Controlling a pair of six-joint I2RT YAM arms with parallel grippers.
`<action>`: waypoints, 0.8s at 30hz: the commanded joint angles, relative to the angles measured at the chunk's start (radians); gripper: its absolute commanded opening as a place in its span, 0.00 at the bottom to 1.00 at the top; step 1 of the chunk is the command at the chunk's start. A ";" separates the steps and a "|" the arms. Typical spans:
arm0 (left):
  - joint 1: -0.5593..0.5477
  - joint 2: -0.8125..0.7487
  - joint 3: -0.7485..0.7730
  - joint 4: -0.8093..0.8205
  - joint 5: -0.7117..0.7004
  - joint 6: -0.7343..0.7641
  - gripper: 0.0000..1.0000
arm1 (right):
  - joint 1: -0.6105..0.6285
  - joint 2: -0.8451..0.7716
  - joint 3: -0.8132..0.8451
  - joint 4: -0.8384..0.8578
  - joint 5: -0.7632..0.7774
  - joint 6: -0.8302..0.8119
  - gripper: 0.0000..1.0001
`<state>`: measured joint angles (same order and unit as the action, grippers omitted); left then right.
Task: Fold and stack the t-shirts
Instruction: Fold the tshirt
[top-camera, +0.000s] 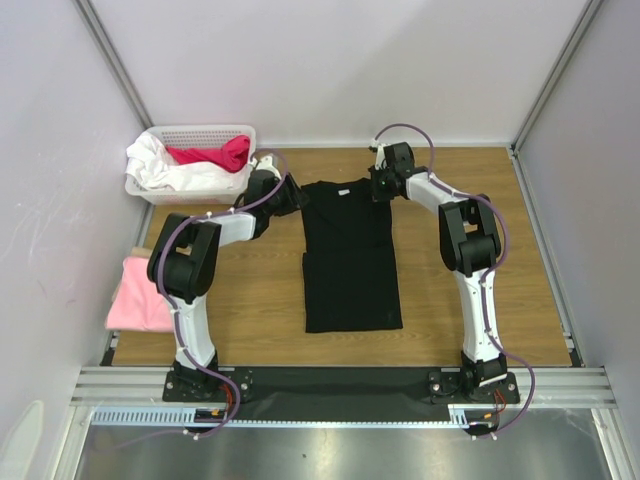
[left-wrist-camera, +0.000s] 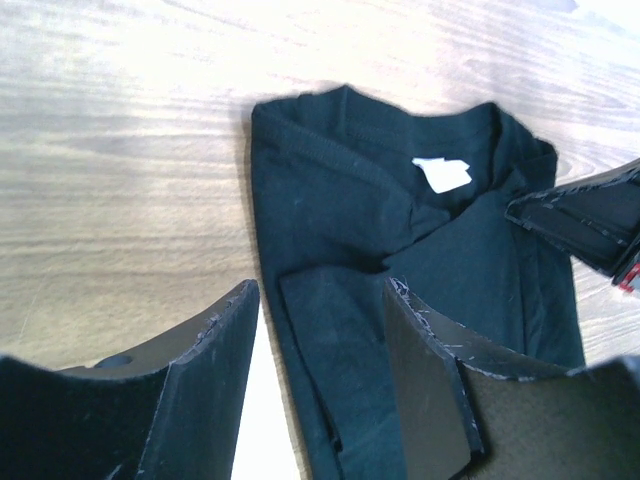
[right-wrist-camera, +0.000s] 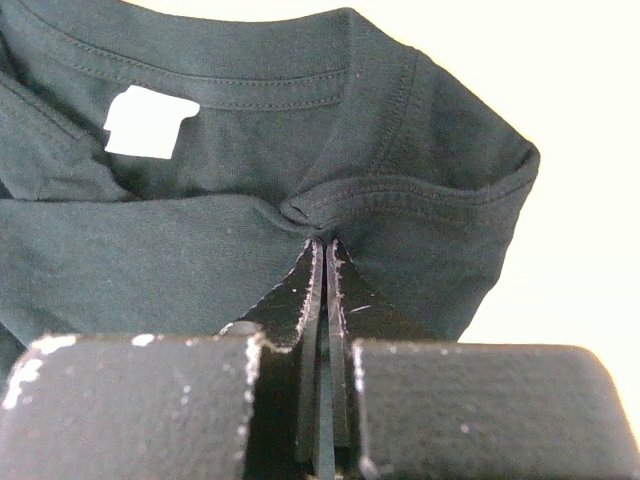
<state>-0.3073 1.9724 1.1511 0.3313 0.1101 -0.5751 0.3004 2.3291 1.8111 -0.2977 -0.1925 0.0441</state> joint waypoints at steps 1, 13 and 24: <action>0.002 -0.050 -0.019 0.029 0.010 0.009 0.58 | -0.003 -0.017 0.021 0.019 0.106 0.029 0.00; 0.000 -0.041 -0.024 0.034 0.013 0.004 0.58 | -0.040 -0.079 -0.062 0.083 0.114 0.145 0.00; 0.000 -0.128 -0.056 -0.075 0.034 0.009 0.66 | -0.050 -0.158 -0.075 0.068 -0.040 0.148 0.54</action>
<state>-0.3073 1.9526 1.1172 0.2993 0.1165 -0.5747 0.2573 2.2780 1.7279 -0.2222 -0.1574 0.2001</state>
